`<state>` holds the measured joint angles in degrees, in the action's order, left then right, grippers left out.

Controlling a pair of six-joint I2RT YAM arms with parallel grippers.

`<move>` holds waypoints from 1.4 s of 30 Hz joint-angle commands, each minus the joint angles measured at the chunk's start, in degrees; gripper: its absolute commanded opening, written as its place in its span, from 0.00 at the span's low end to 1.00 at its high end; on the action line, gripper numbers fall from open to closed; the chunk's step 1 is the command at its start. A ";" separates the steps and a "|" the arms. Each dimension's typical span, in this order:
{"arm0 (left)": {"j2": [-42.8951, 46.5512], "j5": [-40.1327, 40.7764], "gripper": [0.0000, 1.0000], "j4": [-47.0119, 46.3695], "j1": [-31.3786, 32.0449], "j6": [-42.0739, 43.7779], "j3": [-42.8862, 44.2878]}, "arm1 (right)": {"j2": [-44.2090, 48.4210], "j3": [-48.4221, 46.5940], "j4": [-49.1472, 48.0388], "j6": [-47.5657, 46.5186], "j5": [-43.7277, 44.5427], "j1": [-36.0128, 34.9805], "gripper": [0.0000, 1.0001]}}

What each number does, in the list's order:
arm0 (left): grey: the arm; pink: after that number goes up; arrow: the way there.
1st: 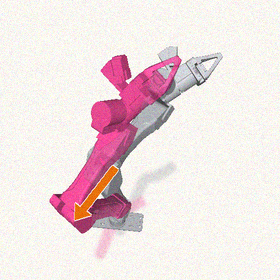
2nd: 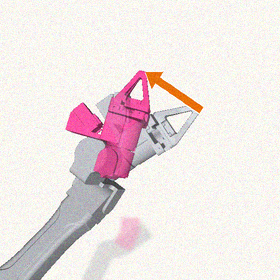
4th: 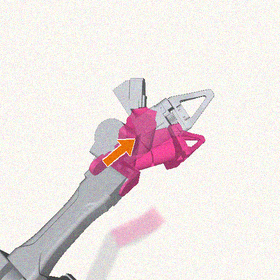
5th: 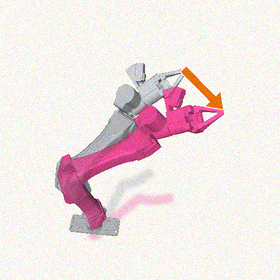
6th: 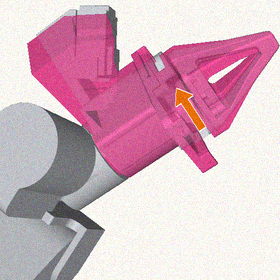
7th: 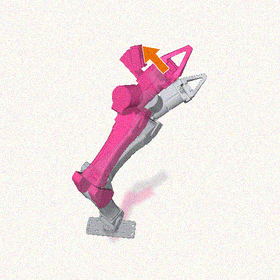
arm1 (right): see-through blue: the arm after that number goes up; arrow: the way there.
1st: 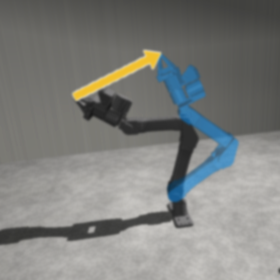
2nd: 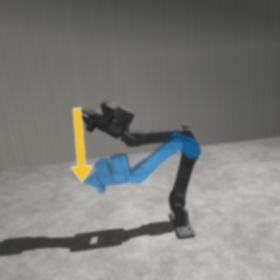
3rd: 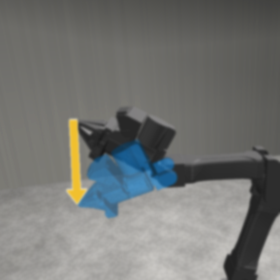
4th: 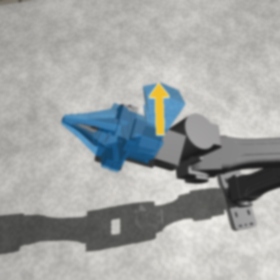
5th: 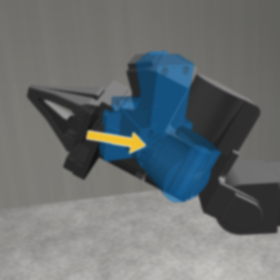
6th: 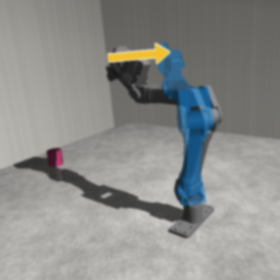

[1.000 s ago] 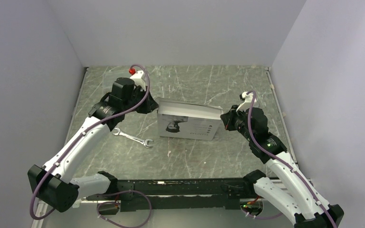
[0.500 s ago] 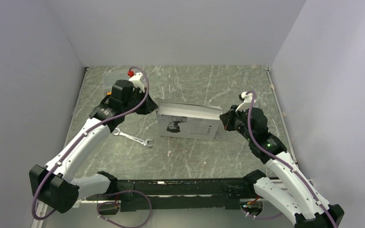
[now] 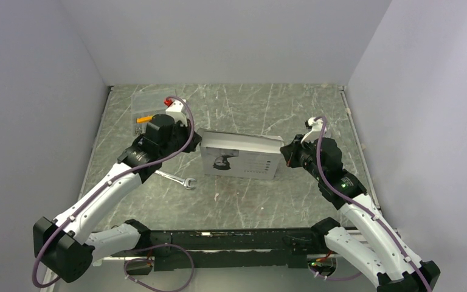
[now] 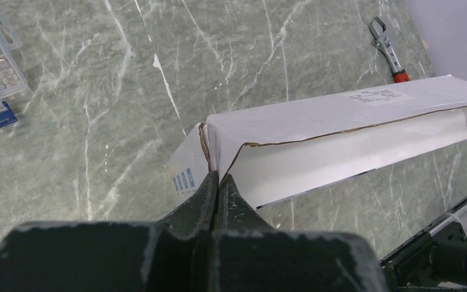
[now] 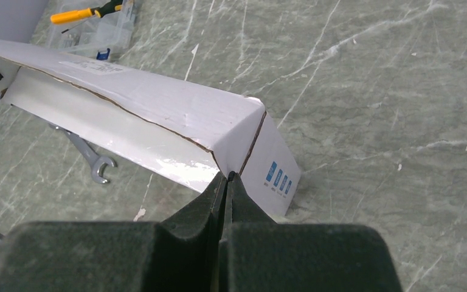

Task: Sort the hair-cutting tools
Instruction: Close the storage box at the center of the board.

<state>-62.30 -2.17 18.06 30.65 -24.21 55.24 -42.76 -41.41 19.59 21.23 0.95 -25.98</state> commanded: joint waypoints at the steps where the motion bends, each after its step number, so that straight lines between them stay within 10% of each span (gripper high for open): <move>1: 0.55 3.30 0.00 -2.37 1.93 -0.14 -1.81 | -0.83 -0.46 4.50 1.18 -1.72 -0.04 0.00; 22: 8.31 5.65 0.36 -3.82 4.63 0.65 -6.45 | 1.35 -5.68 8.12 2.43 -2.98 -0.04 0.45; 30: 9.30 7.17 0.42 -2.47 4.63 0.69 -5.70 | 4.38 -6.15 8.06 3.21 0.49 -0.04 0.50; 36: 14.02 11.89 0.69 -3.42 4.59 0.60 -6.70 | 6.43 -5.10 4.98 3.27 2.32 0.05 0.53; 42: 10.28 12.00 0.67 -3.42 4.46 2.14 -3.88 | 2.62 -5.29 3.19 2.51 1.62 0.11 0.47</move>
<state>-48.99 8.49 15.73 35.09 -23.40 48.80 -38.09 -45.39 26.26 24.03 1.96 -25.91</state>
